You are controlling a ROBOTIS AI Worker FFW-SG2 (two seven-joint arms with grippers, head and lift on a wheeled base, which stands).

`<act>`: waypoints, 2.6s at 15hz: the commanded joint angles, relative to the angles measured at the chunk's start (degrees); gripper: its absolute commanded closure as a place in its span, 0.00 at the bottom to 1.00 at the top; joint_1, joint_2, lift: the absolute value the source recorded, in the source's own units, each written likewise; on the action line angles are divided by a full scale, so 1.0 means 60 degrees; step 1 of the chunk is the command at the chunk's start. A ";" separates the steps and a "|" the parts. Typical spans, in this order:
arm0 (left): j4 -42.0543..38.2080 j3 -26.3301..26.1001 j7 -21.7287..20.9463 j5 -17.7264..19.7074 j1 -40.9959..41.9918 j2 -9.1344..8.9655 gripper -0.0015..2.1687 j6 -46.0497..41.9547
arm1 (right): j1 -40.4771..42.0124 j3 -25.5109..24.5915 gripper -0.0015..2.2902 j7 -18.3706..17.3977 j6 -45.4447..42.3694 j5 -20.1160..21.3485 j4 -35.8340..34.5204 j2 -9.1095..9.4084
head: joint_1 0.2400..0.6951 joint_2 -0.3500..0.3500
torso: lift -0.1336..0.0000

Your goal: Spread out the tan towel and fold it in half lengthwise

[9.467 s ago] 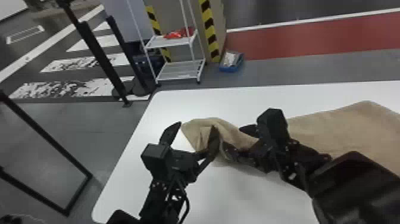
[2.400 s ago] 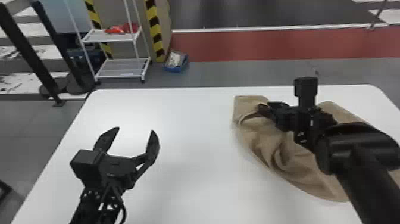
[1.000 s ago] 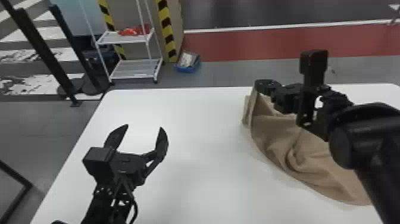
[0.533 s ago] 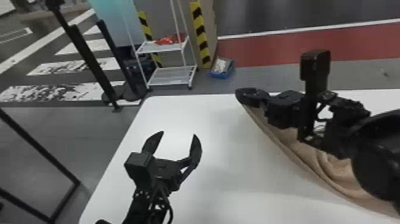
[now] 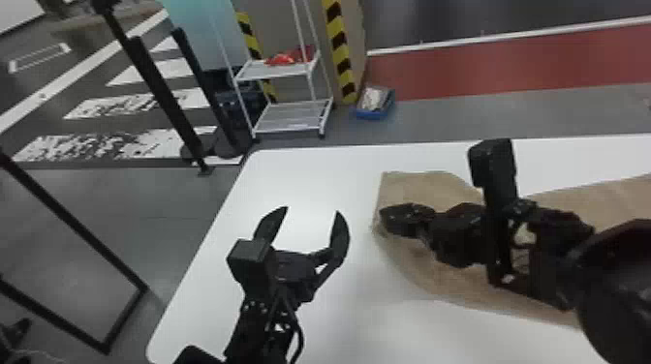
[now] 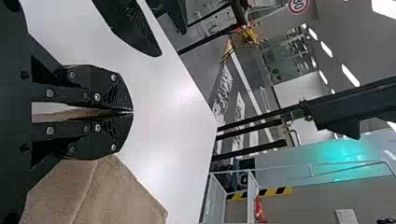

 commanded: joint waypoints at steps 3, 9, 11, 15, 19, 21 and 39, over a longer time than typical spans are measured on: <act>0.0000 -0.0046 -0.0030 -0.0048 -0.0001 -0.0039 0.04 0.0000 | 0.0605 -0.0770 0.00 0.0801 0.0007 -0.0974 -0.0379 -0.0220 | 1.00 1.00 | 0.04; -0.0029 -0.0119 -0.0044 -0.0063 0.0014 -0.0054 0.04 0.0000 | 0.1879 -0.2821 0.02 0.0801 -0.0315 -0.0622 -0.1814 -0.1055 | 1.00 0.98 | 0.04; 0.0000 -0.0149 -0.0059 -0.0077 0.0014 -0.0054 0.04 0.0000 | 0.2641 -0.3744 0.02 0.0786 -0.1077 -0.0578 -0.2063 -0.1114 | 1.00 0.89 | 0.04; 0.0293 -0.0237 -0.0074 -0.0063 -0.0060 -0.0054 0.04 -0.0322 | 0.4311 -0.5678 0.03 0.0771 -0.3010 -0.0710 -0.2298 -0.1187 | 1.00 0.71 | 0.04; 0.0352 -0.0412 -0.0118 -0.0063 -0.0177 -0.0112 0.04 -0.0351 | 0.5702 -0.7640 0.04 0.0596 -0.4329 -0.0300 -0.2356 -0.1158 | 1.00 0.54 | 0.04; 0.0381 -0.0603 -0.0118 -0.0077 -0.0338 -0.0112 0.04 -0.0322 | 0.6259 -0.8387 0.04 0.0596 -0.5090 -0.0065 -0.2166 -0.1129 | 1.00 0.44 | 0.04; 0.0235 -0.0705 -0.0132 -0.0268 -0.0001 -0.0112 0.04 -0.0263 | 0.4721 -1.0233 0.12 0.2046 -0.7961 0.0828 0.3576 -0.1656 | 1.00 0.00 | 0.04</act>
